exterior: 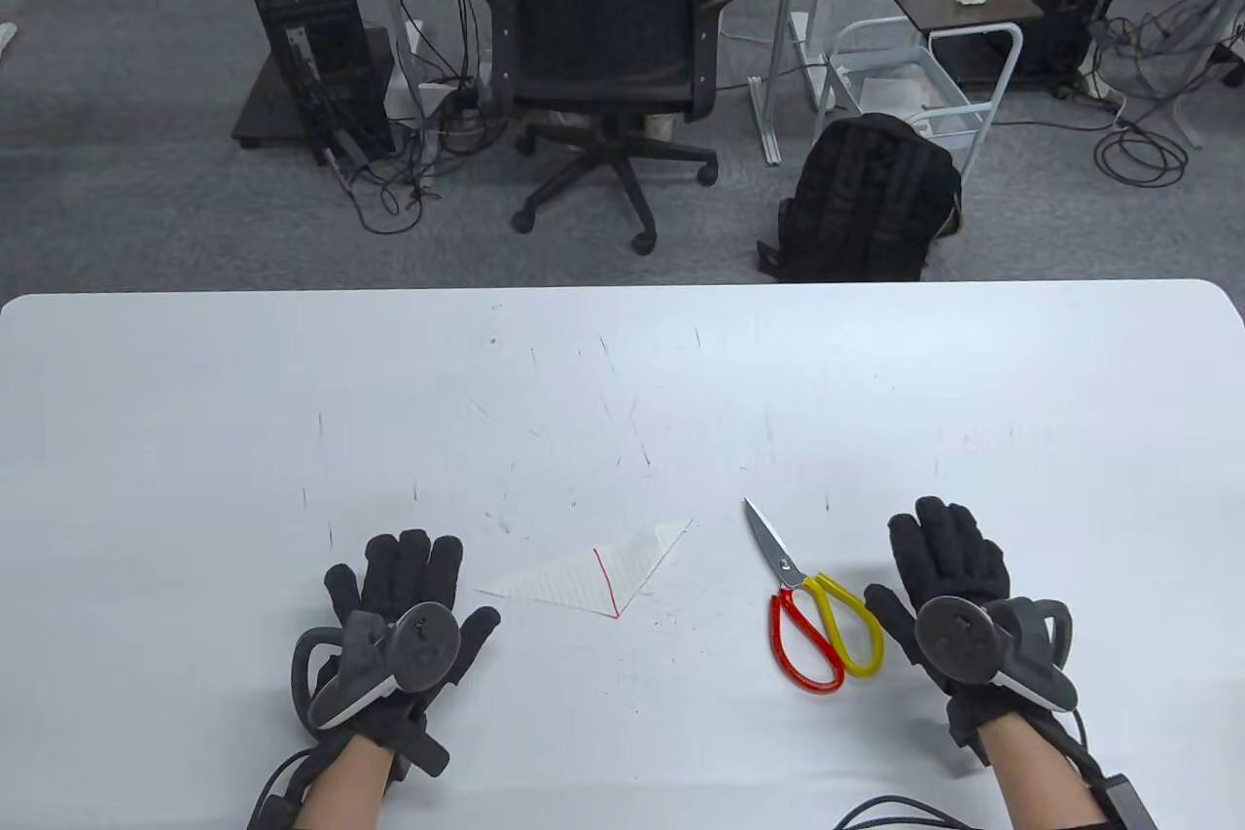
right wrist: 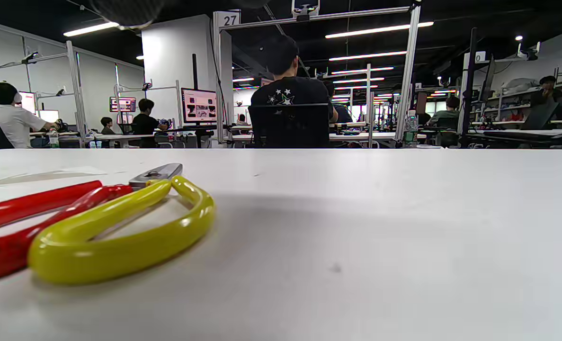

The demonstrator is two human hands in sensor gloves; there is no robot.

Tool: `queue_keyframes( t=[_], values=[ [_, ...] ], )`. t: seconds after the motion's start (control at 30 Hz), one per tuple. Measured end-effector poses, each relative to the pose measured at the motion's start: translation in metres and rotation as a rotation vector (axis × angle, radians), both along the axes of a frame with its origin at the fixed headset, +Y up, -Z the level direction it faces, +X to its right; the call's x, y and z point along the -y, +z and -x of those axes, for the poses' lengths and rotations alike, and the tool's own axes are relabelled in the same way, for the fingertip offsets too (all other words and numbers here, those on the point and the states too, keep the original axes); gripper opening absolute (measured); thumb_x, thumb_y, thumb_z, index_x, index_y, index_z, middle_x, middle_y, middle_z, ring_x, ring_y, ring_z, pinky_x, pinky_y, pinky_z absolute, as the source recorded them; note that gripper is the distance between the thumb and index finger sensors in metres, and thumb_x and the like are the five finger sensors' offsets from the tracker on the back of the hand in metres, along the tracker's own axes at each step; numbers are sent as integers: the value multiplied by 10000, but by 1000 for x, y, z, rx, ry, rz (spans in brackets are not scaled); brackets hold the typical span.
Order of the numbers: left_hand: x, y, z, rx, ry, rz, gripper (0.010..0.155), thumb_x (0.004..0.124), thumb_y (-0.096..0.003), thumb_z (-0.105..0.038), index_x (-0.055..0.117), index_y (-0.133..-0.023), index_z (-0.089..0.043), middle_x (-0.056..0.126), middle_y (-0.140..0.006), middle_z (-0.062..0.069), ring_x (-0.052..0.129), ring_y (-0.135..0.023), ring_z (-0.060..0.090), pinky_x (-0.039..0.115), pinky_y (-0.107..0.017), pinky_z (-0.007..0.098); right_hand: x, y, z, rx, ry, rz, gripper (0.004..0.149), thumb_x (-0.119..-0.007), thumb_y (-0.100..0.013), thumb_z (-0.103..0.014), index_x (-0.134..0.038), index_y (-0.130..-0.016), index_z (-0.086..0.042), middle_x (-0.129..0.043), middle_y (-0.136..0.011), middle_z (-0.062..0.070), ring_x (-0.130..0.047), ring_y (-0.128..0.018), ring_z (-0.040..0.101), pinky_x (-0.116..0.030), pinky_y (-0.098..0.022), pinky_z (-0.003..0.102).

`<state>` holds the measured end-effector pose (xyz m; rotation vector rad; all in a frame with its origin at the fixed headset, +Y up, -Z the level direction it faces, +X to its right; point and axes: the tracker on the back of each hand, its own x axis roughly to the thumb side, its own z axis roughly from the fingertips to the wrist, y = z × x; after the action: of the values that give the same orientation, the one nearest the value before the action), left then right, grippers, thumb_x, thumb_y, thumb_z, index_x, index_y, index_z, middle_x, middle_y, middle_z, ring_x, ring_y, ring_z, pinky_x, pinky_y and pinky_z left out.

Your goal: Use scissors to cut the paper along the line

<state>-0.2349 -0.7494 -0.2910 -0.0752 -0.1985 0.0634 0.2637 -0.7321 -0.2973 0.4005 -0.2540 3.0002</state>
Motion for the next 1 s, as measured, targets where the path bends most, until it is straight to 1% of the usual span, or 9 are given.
queue_keyframes(
  t=[0.4,0.53,0.7,0.83,0.9,1.0],
  values=[
    [0,-1,1,7,-2,-18,842,413,-611,-684,201,-1227,-151,200,-1254,237,139,-1123,528,148,-691,792,-1,2,0,19,19,33,764,-575,-615,-503,-246,-1136,-52,-83,-1167,232,-174,-1011,556,-326,-710,694],
    [0,-1,3,5,18,-19,843,411,-610,-688,202,-1228,-154,202,-1253,239,153,-1124,538,194,-701,799,-1,2,3,-11,24,1,764,-584,-611,-499,-237,-1131,-58,-123,-1173,217,-218,-1021,539,-355,-714,685],
    [0,-1,5,3,44,-20,847,409,-611,-690,190,-1227,-151,186,-1252,241,153,-1123,538,206,-705,800,0,2,4,-14,42,14,770,-591,-609,-499,-236,-1130,-57,-132,-1175,220,-225,-1023,536,-360,-715,683],
    [3,-2,5,8,99,19,855,410,-611,-691,169,-1225,-147,145,-1243,253,155,-1109,579,293,-679,847,-2,2,2,-11,24,5,743,-603,-604,-491,-256,-1126,-93,-170,-1179,190,-274,-1039,482,-381,-739,623],
    [2,-1,6,4,87,4,856,412,-610,-690,165,-1223,-145,136,-1241,253,147,-1108,576,293,-680,846,-4,2,2,-22,-10,-3,731,-608,-603,-486,-269,-1125,-104,-203,-1181,178,-281,-1043,468,-382,-740,616],
    [0,-1,6,8,63,-22,858,409,-611,-691,156,-1222,-145,122,-1239,253,131,-1110,569,285,-679,848,-6,3,3,-25,1,-15,734,-609,-602,-488,-272,-1127,-103,-196,-1181,180,-280,-1047,464,-384,-739,620]
  ],
)
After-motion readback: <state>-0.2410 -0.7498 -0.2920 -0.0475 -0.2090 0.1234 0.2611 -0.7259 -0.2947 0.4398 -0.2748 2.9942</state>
